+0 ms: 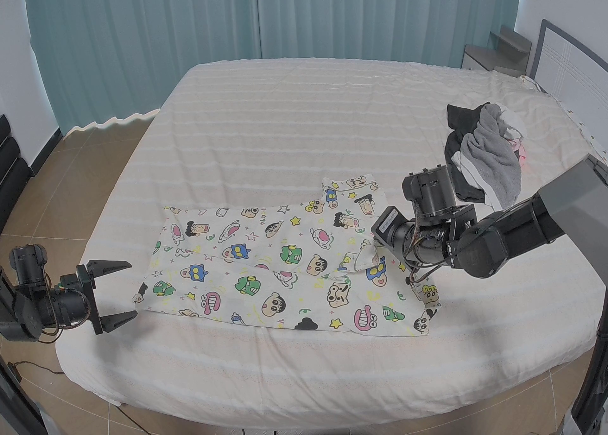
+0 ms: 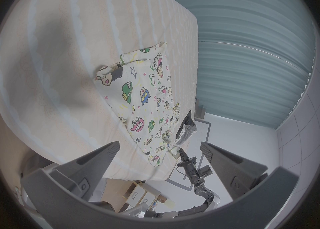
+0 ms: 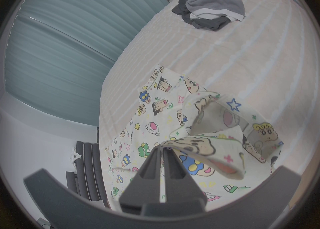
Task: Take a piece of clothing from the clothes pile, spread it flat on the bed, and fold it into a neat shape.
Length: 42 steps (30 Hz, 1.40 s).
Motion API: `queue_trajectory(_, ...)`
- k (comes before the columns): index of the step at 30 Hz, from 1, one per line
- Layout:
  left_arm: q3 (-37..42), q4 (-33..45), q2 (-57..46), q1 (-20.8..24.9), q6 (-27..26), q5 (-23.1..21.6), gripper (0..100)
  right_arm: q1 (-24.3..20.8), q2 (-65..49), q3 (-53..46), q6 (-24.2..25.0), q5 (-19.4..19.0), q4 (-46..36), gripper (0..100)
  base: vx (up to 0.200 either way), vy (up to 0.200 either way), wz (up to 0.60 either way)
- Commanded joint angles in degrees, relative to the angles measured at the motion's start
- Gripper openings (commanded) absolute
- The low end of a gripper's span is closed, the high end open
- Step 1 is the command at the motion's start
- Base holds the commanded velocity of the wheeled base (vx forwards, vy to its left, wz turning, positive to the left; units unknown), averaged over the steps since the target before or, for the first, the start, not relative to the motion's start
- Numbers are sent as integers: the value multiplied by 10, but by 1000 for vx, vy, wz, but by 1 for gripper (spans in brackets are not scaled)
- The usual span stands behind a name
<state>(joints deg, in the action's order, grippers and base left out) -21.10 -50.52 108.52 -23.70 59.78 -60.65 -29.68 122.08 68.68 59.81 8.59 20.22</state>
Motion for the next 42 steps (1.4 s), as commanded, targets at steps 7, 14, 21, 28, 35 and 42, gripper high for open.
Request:
queue_trajectory(7, 1, 0, 1, 0, 0, 0, 100, 15, 33, 71, -7, 1, -39, 0, 0, 0, 0)
queue_trajectory(14, 1, 0, 1, 0, 0, 0, 100, 18, 33, 101, -16, 1, -55, 0, 0, 0, 0)
queue_trajectory(21, 1, 0, 1, 0, 0, 0, 100, 19, 52, 129, -23, 1, -72, 0, 0, 0, 0)
queue_trajectory(28, 1, 0, 1, 0, -1, 0, 100, 24, 68, 152, -36, 0, -77, 0, 0, 0, 0)
queue_trajectory(35, 1, 0, 1, 0, -1, 0, 100, 13, 48, 142, -36, 1, -90, 0, 0, 0, 0)
queue_trajectory(42, 1, 0, 1, 0, -1, 0, 100, -1, 13, 97, -31, -1, -142, 0, 0, 0, 0)
